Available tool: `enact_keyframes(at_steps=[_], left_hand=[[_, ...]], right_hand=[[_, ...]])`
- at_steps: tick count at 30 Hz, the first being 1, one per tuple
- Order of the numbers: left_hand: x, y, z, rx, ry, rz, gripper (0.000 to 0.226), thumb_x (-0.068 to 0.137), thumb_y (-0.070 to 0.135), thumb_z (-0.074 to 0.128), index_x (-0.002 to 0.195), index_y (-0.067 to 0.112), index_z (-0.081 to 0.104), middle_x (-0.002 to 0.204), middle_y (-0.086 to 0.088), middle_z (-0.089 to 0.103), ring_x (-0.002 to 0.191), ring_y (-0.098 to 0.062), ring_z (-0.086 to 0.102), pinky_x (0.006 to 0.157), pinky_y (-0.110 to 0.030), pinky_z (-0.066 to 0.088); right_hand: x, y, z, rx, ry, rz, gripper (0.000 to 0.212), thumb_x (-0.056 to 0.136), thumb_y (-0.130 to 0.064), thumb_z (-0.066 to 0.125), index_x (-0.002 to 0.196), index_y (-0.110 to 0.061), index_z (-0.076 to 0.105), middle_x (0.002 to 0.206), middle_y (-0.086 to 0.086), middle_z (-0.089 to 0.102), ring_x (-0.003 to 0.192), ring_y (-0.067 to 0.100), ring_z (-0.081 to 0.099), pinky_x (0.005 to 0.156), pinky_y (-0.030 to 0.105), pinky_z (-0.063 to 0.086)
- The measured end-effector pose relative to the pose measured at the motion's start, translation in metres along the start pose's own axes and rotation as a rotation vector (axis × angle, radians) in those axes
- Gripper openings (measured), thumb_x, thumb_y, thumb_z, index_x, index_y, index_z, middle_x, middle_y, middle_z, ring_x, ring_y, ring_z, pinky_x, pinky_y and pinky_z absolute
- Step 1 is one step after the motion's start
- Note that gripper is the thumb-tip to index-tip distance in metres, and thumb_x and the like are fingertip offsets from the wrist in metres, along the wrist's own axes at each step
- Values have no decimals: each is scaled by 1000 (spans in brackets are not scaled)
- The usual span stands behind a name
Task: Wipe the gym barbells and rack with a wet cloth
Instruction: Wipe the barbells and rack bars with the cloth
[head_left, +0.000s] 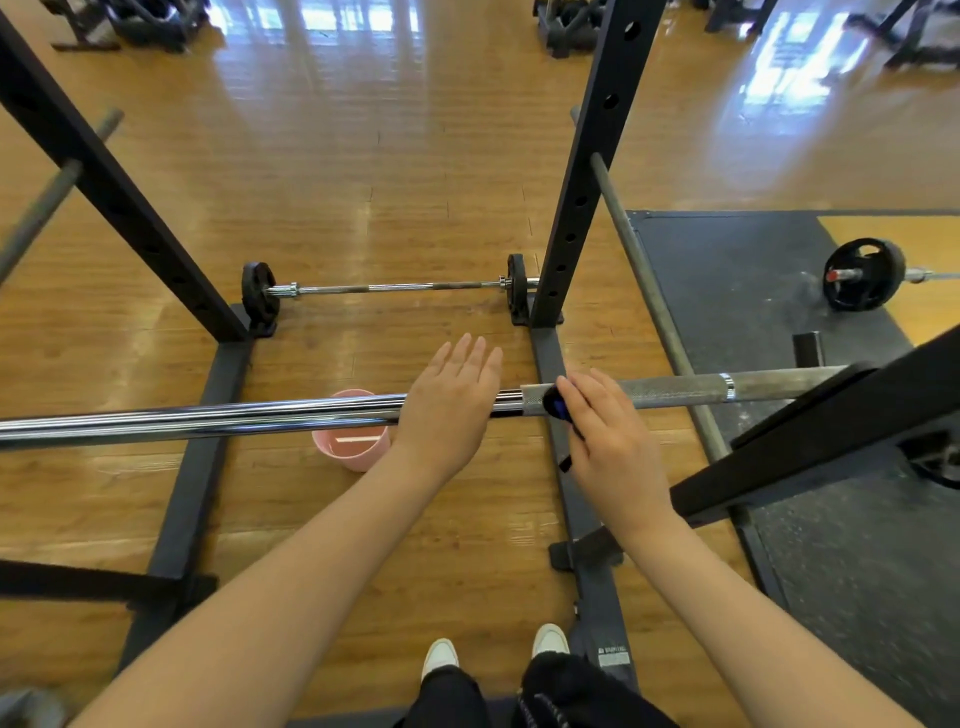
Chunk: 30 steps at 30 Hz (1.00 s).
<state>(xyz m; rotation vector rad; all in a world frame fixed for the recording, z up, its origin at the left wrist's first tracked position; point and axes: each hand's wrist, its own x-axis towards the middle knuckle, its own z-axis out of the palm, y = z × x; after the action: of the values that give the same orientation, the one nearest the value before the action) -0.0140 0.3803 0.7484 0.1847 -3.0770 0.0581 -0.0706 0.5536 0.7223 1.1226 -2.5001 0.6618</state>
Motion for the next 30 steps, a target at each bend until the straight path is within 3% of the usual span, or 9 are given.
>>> enact_keyframes(at_steps=[2,4,7,12,17,21,24,28,30], left_hand=[[1,1,0,6,20,-16,61,97,12,45,149,5,15,155,-15,20,145,-26,15,117,-36,5],[2,3,0,16,11,-25,57,98,7,38,149,3,14,155,-17,20,145,-28,15,117,-37,5],[4,4,-2,24,-29,-38,60,96,5,43,149,3,14,156,-18,16,145,-28,10,117,-37,3],[14,3,-6,27,-145,-40,67,89,-1,52,148,4,19,156,-20,13,145,-29,7,117,-37,6],[23,-3,-9,-70,-294,-41,70,88,-1,52,149,6,17,157,-16,10,146,-25,7,118,-35,12],[18,-3,-2,-43,-205,-35,75,89,3,53,150,6,9,158,-14,9,146,-24,6,119,-35,9],[11,0,1,20,-89,-38,66,93,6,42,149,3,9,157,-16,11,146,-26,8,117,-36,6],[6,-2,11,113,162,48,58,76,4,60,132,-4,48,134,-22,52,127,-33,48,108,-44,24],[5,1,14,199,168,45,54,72,5,65,125,-1,57,126,-20,58,121,-33,54,106,-50,24]], right_hand=[[1,-2,-2,8,13,17,35,87,-2,57,122,5,58,122,19,61,118,36,54,99,48,44],[11,-14,4,21,-20,-25,41,79,6,69,119,5,60,120,19,62,117,36,55,102,43,38],[20,-26,10,33,-77,-56,45,76,7,73,119,3,61,121,17,62,119,34,54,103,40,38],[1,-7,-6,15,8,94,46,76,10,70,121,6,58,123,22,59,122,40,51,100,52,41],[19,-28,12,-27,-69,33,48,76,7,71,122,5,58,127,20,58,125,38,48,107,45,25],[6,-8,0,19,-35,72,45,79,9,68,123,7,57,126,22,57,126,40,47,104,48,33],[9,-14,1,16,-28,116,45,78,8,69,121,7,57,125,22,59,125,39,47,104,49,34],[24,-30,12,-10,-84,14,48,70,8,75,117,7,61,120,22,62,121,38,53,102,49,39],[17,-22,8,-17,-95,7,50,72,7,74,120,6,59,124,21,60,123,36,51,105,45,35]])
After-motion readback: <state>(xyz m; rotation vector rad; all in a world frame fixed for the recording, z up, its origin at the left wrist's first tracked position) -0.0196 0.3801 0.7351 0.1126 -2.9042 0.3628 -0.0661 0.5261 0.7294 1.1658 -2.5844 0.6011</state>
